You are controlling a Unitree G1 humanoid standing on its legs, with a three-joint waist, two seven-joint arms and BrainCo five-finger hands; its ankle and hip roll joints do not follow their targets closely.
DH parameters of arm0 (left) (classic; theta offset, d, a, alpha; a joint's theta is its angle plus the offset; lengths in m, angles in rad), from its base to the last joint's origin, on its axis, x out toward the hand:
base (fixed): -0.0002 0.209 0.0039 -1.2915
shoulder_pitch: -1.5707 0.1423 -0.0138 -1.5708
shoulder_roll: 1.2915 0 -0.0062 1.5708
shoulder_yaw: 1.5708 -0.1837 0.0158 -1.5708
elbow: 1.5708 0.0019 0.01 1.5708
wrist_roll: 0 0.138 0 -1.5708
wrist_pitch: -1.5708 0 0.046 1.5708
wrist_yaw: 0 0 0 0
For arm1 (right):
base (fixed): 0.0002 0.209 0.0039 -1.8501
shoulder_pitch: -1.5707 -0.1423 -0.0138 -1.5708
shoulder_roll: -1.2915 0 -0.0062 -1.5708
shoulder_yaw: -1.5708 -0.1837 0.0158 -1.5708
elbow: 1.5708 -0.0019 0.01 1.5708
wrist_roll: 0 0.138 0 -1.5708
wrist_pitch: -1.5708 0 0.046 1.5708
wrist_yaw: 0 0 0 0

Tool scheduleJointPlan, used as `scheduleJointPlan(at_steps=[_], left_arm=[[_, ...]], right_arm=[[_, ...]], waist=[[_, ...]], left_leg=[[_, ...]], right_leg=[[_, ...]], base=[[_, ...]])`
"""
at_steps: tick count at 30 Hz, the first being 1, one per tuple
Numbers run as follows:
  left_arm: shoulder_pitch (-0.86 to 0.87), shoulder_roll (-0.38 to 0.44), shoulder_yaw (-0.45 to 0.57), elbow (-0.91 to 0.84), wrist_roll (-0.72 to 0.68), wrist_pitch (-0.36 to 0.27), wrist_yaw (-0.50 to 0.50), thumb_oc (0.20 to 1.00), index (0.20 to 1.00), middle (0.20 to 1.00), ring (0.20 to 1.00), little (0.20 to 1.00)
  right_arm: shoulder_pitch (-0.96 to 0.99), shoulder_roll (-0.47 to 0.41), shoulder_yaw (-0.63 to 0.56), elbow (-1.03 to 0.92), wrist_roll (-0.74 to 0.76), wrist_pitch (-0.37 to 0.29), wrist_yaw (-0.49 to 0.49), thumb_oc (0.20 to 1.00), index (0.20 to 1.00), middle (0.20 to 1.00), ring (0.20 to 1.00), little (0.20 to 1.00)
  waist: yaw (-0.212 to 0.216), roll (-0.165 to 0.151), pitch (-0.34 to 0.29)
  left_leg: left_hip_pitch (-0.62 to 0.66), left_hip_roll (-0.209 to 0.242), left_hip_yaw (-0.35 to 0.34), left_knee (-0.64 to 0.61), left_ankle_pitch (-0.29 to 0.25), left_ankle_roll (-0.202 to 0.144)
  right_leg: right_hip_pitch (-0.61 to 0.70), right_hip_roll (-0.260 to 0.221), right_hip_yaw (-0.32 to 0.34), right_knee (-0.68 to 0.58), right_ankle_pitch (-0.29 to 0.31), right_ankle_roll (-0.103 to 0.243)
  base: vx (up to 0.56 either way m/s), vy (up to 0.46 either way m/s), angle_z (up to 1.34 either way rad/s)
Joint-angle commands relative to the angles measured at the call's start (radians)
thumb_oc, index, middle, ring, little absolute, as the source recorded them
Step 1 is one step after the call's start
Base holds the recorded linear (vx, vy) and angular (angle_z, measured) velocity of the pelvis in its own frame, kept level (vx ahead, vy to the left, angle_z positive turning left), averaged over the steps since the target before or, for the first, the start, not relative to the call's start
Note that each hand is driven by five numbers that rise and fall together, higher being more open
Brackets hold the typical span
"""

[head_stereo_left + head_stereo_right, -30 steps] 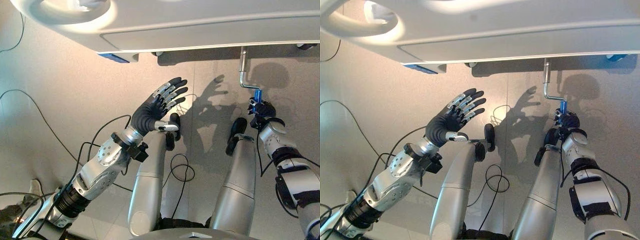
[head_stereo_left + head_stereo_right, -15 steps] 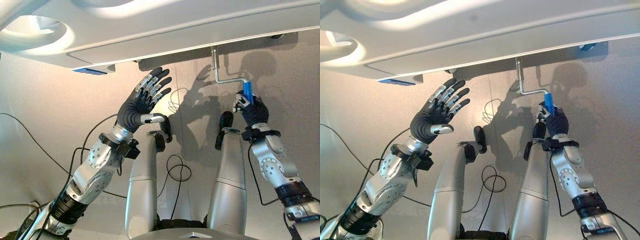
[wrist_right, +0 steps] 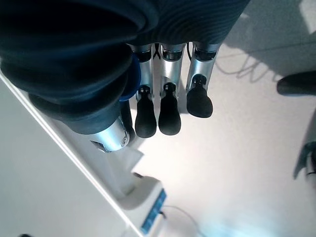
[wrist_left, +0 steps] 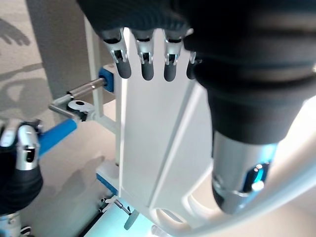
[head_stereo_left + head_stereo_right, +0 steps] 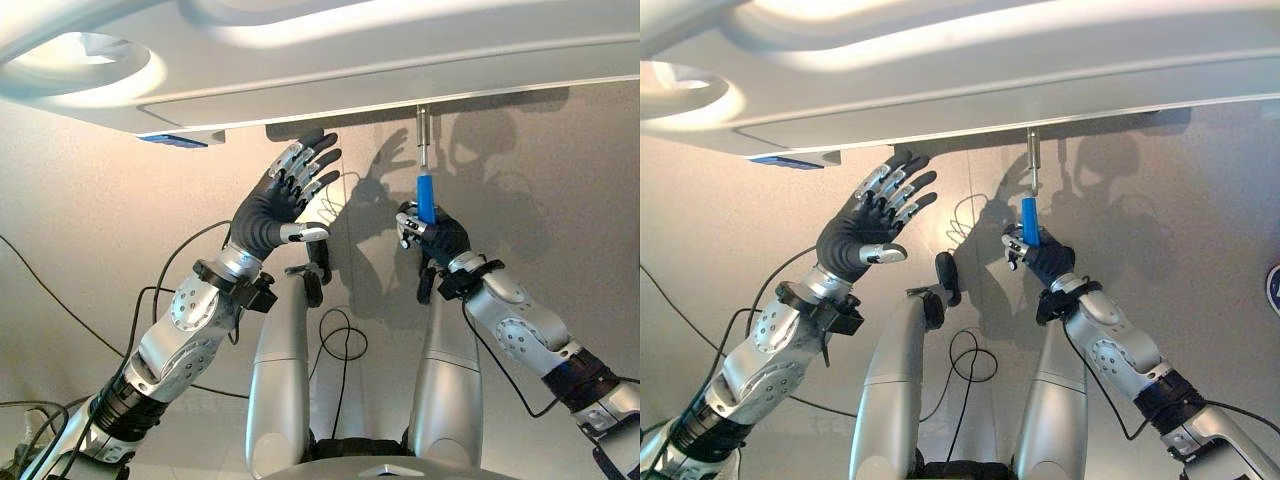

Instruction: Raise the hospital bed

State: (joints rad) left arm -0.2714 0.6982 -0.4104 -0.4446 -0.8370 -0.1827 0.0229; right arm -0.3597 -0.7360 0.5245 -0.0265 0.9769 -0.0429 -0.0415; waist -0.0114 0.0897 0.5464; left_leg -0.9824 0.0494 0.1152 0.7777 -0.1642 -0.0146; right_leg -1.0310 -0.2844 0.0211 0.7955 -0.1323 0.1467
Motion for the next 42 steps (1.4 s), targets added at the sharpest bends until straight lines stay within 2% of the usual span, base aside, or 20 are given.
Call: scheduleJointPlan(at_steps=[1,14,21,27,34,42], left_arm=[[-0.01,-0.004,-0.005,-0.043,0.06,-0.051,0.016,1.0,1.0,1.0,1.0,1.0],[0.01,-0.037,-0.012,-0.051,0.065,-0.038,0.046,1.0,1.0,1.0,1.0,1.0],[0.012,-0.047,-0.028,-0.046,0.066,-0.033,0.046,1.0,1.0,1.0,1.0,1.0],[0.002,-0.044,-0.052,-0.048,0.041,-0.037,0.039,1.0,1.0,1.0,1.0,1.0],[0.006,-0.046,-0.082,-0.061,-0.012,-0.044,0.026,1.0,1.0,1.0,1.0,1.0],[0.007,-0.056,-0.107,-0.057,-0.035,-0.044,0.015,1.0,1.0,1.0,1.0,1.0]], right_arm=[[-0.23,0.107,0.078,-0.233,-0.01,-0.109,0.117,0.2,0.2,0.2,0.2,0.2],[-0.271,0.229,0.133,-0.042,-0.11,-0.069,0.059,0.2,0.2,0.2,0.2,0.2],[-0.275,0.248,0.139,0.028,-0.139,-0.058,0.051,0.2,0.2,0.2,0.2,0.2],[-0.331,0.304,0.157,0.278,-0.232,-0.024,0.01,0.2,0.2,0.2,0.2,0.2],[-0.463,0.36,0.098,0.643,-0.293,-0.012,-0.045,0.2,0.2,0.2,0.2,0.2],[-0.533,0.38,0.038,0.866,-0.301,-0.012,-0.055,0.2,0.2,0.2,0.2,0.2]], waist=[[0.03,-0.011,-0.026],[0.056,0.003,-0.026],[0.059,0.007,-0.026],[0.072,0.026,-0.026],[0.095,0.054,-0.026],[0.108,0.081,-0.026]], left_leg=[[0.048,-0.005,-0.036,-0.172,0.159,-0.042],[0.002,-0.009,-0.048,-0.095,0.159,-0.051],[0.007,-0.006,-0.047,-0.088,0.163,-0.055],[0.014,-0.008,-0.048,-0.097,0.166,-0.055],[-0.006,-0.017,-0.054,-0.07,0.163,-0.057],[-0.029,-0.026,-0.056,-0.054,0.161,-0.058]], right_leg=[[0.042,0.01,-0.05,-0.038,0.069,-0.03],[0.015,0.003,-0.037,0.006,0.086,-0.033],[0.021,0.0,-0.03,0.011,0.094,-0.032],[0.032,-0.005,-0.036,0.001,0.093,-0.033],[0.016,-0.003,-0.029,0.031,0.087,-0.035],[-0.007,-0.003,-0.019,0.054,0.082,-0.035]], base=[[0.0,0.025,0.04],[0.01,0.008,0.02],[0.0,0.001,0.0],[0.0,0.0,0.0],[0.01,0.0,0.02],[0.01,0.006,0.02]])
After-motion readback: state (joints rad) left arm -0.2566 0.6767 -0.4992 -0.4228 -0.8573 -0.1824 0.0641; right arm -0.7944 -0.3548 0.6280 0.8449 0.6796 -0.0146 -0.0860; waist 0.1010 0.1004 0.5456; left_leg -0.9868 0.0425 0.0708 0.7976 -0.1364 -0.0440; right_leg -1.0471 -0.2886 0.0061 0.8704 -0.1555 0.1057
